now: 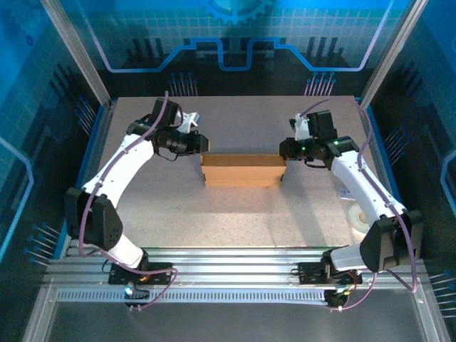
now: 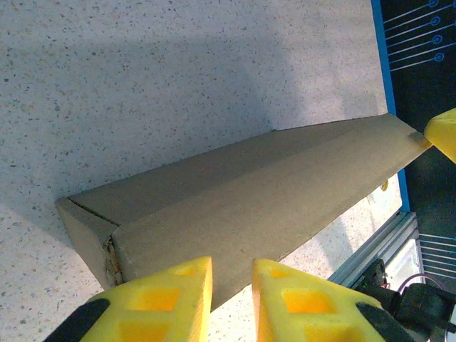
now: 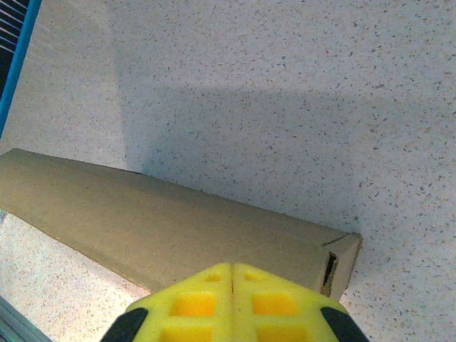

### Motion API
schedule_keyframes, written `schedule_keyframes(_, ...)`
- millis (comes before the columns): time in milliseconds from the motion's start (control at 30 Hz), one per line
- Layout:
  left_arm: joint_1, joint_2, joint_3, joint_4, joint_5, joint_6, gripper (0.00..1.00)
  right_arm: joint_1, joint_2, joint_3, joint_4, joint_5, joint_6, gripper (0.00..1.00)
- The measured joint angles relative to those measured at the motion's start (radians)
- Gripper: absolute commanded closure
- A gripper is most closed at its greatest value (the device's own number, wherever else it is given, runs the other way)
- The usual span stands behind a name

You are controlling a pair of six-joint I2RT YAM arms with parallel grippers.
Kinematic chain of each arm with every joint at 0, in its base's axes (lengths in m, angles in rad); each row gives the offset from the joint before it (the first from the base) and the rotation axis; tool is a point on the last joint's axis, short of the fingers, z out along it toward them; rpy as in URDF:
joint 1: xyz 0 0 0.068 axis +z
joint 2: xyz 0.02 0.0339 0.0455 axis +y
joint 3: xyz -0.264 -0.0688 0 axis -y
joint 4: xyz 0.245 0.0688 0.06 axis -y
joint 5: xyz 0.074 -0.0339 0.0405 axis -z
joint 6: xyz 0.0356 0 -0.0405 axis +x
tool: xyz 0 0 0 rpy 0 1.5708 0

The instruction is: Fold the paper box

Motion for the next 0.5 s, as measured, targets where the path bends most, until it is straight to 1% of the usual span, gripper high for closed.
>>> schedule_keyframes(500, -0.001, -0.006, -0.064, 0.007, 0.008, 0.0, 0.77, 0.0, 0.001, -0.04, 0.011, 0.0, 0.0, 0.96)
